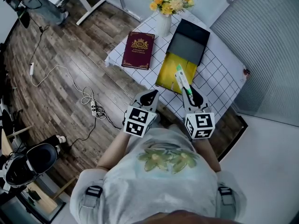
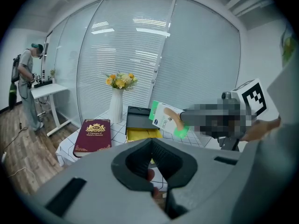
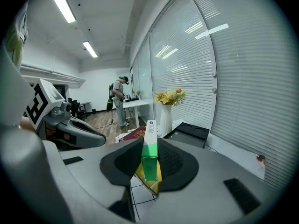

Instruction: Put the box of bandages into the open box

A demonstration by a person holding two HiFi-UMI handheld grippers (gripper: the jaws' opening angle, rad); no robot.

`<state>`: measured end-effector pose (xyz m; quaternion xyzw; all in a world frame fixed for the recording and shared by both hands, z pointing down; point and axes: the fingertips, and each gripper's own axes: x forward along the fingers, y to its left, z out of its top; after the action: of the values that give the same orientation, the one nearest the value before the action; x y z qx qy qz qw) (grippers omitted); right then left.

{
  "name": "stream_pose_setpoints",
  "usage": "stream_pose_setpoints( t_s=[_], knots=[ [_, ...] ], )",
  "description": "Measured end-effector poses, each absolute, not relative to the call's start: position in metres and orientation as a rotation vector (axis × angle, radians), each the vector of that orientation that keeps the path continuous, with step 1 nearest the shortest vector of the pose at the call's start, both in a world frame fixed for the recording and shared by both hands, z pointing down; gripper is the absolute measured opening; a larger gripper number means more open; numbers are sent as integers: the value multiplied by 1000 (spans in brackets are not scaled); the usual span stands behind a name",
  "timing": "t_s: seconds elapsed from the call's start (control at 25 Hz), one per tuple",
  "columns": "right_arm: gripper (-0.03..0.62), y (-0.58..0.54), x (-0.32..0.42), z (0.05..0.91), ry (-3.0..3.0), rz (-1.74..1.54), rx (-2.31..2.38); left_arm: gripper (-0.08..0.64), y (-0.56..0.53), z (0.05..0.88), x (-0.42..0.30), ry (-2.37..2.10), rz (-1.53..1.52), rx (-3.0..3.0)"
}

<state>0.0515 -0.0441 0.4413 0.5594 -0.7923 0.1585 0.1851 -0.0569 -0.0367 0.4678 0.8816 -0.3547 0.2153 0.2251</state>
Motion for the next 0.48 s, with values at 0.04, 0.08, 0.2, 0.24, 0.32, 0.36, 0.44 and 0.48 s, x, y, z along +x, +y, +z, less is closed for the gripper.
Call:
stream_pose_setpoints(
  t_s=[0.04, 0.08, 0.2, 0.24, 0.32, 0.36, 0.44, 0.48],
  knots=[
    [89, -47, 50, 442, -2228, 449, 1580, 6, -40, 468, -59, -972, 595, 2432],
    [89, -49, 49, 442, -2225, 450, 1585, 6, -44, 469, -60, -967, 595, 2433],
    [89, -55, 46, 440, -2229, 444, 1615, 6, -53, 472, -65, -954, 600, 2437],
    [89, -57, 45, 439, -2231, 442, 1624, 6, -55, 474, -66, -949, 605, 2439],
    [89, -61, 43, 440, -2229, 442, 1636, 6, -60, 479, -68, -939, 615, 2439],
    [89, -63, 42, 441, -2228, 444, 1637, 6, -62, 481, -69, -935, 619, 2437],
    [89, -67, 40, 443, -2226, 451, 1633, 6, -66, 484, -70, -929, 621, 2428],
    [89, -69, 39, 445, -2225, 456, 1628, 6, -68, 485, -70, -927, 621, 2423]
  ],
)
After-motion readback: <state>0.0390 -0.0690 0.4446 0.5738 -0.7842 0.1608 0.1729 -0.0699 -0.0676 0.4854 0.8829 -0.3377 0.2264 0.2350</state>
